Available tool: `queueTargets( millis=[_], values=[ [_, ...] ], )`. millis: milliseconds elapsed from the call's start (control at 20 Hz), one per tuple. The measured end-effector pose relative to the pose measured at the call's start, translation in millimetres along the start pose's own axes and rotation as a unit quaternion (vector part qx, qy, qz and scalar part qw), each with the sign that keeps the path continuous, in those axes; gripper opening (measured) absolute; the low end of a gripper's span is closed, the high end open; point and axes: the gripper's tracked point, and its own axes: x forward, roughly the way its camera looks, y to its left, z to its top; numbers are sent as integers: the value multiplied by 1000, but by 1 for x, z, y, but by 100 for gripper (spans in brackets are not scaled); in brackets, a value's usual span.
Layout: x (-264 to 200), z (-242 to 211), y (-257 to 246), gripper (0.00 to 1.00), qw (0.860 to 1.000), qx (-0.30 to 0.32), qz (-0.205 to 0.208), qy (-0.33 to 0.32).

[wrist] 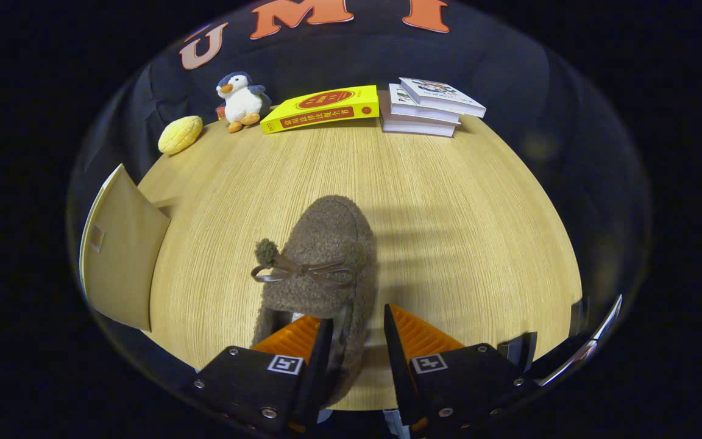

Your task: Open the storage box then place both shoes into the box .Put the left shoe in first, then the right shoe, with the right side of both shoes facing outward in a uniform manner.

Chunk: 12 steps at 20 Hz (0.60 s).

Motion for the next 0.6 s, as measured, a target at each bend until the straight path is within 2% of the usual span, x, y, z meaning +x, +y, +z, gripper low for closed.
queueTargets(
  millis=[100, 150, 200, 250, 350, 450, 600],
  values=[
    [9, 5, 5, 39, 1000, 8, 3, -7],
    [12, 6, 0, 30, 1000, 5, -15, -11],
    [15, 7, -6, 25, 1000, 7, -27, -12],
    [17, 6, -6, 13, 999, 14, -32, -9],
    [14, 5, -4, 5, 999, 30, -27, 6],
    [4, 11, 5, 3, 999, 52, -10, 8],
    [-21, 27, 16, 3, 999, 52, -12, -4]
  ],
)
